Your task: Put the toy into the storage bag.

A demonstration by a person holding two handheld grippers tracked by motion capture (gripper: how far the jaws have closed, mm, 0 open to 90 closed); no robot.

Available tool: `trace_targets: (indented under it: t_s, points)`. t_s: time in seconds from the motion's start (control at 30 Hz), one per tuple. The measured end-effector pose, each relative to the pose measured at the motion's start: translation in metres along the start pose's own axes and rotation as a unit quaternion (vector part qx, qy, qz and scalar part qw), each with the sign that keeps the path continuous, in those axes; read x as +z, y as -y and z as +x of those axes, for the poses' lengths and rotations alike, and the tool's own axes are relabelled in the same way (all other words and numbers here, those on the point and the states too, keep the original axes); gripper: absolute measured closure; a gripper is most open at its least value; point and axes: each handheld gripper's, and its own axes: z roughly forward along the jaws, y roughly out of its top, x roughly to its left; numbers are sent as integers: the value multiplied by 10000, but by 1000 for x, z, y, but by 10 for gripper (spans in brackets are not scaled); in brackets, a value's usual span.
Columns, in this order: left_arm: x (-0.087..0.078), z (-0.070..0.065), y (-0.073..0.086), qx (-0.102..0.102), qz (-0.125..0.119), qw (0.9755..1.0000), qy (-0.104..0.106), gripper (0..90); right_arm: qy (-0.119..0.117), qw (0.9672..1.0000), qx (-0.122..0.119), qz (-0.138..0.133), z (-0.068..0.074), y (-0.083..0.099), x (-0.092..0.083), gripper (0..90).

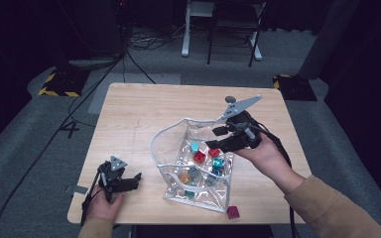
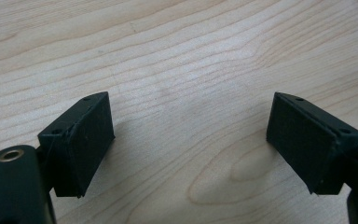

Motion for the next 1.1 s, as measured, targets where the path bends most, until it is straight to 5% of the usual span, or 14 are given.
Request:
trace_targets:
  t_s: [0.53, 1.1]
  points:
    - [0, 0, 0, -3, 0, 10000, 5, 152, 193, 9975, 333, -596, 5, 68, -64, 454]
    - [0, 0, 0, -2, 1, 10000, 5, 152, 534, 9949, 666, -530, 14, 146, -68, 437]
